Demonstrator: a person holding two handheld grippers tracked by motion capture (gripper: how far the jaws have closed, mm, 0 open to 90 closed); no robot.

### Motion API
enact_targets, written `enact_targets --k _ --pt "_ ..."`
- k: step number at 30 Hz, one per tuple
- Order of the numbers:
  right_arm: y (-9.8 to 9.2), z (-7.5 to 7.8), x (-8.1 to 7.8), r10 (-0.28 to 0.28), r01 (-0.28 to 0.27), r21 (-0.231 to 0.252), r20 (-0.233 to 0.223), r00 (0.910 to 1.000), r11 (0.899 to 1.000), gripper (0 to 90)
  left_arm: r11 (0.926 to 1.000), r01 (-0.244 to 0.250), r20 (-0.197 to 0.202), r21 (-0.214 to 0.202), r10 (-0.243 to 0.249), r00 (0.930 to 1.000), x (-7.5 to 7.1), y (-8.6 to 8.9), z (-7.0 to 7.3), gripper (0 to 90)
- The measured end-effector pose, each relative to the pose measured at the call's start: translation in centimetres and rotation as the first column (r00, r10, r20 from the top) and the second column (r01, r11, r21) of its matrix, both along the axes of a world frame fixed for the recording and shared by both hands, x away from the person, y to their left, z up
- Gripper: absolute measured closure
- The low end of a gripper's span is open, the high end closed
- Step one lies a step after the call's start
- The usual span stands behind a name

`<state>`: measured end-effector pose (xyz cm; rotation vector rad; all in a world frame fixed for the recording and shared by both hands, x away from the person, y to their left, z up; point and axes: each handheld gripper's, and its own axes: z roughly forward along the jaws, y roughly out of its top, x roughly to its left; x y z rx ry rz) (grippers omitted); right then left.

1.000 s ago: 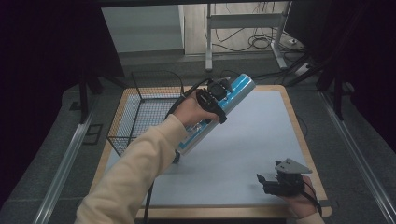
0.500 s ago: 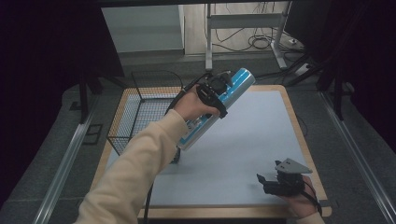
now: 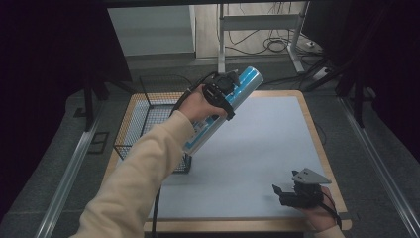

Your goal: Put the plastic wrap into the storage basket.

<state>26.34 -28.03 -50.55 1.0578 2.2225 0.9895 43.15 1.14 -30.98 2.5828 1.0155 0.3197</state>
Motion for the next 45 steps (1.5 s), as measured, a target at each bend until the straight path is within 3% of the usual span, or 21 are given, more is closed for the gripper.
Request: enact_targets --k 4,8,16,20,23,27,31,35,45 --pt "-0.1 0.0 0.1 -0.003 0.003 0.000 0.002 1.0000 1.000 14.8 0.9999 -0.007 0.023 0.014 0.007 0.9997 0.3 0.8 0.4 31.8" --pt "-0.1 -0.1 0.1 -0.001 0.001 -0.006 0.002 1.0000 1.000 14.8 0.9995 -0.030 0.017 0.002 0.030 0.9994 0.6 1.7 0.6 31.8" --pt "-0.1 -0.1 0.1 -0.001 0.001 -0.007 0.001 1.0000 1.000 14.8 0.9972 -0.067 0.017 0.033 0.066 0.9977 1.3 3.4 0.0 31.8" --pt "-0.1 -0.1 0.1 -0.006 0.006 -0.001 0.002 1.0000 1.000 14.8 0.9953 -0.092 0.015 0.029 0.092 0.9957 1.7 4.4 -0.3 31.8" --pt "-0.1 -0.1 0.1 -0.004 0.004 -0.005 0.002 1.0000 1.000 14.8 0.9933 -0.116 0.011 -0.003 0.116 0.9932 2.0 5.1 -0.5 31.8" --pt "-0.1 -0.1 0.1 -0.008 0.008 -0.002 0.004 1.0000 1.000 14.8 0.9937 -0.109 0.023 0.024 0.109 0.9938 2.0 5.3 -0.3 31.8" --pt "-0.2 -0.1 0.1 -0.008 0.008 -0.003 -0.002 1.0000 1.000 14.8 0.9931 -0.117 0.022 0.007 0.117 0.9929 1.8 5.8 0.1 31.8" --pt "-0.1 -0.1 0.1 -0.007 0.007 -0.004 0.003 1.0000 1.000 14.8 0.9924 -0.121 0.025 0.024 0.120 0.9925 1.7 6.2 0.2 31.8" --pt "-0.1 -0.2 0.2 -0.008 0.008 -0.005 0.000 1.0000 1.000 14.8 0.9860 -0.159 0.031 0.049 0.158 0.9870 2.2 7.6 -0.5 31.8"
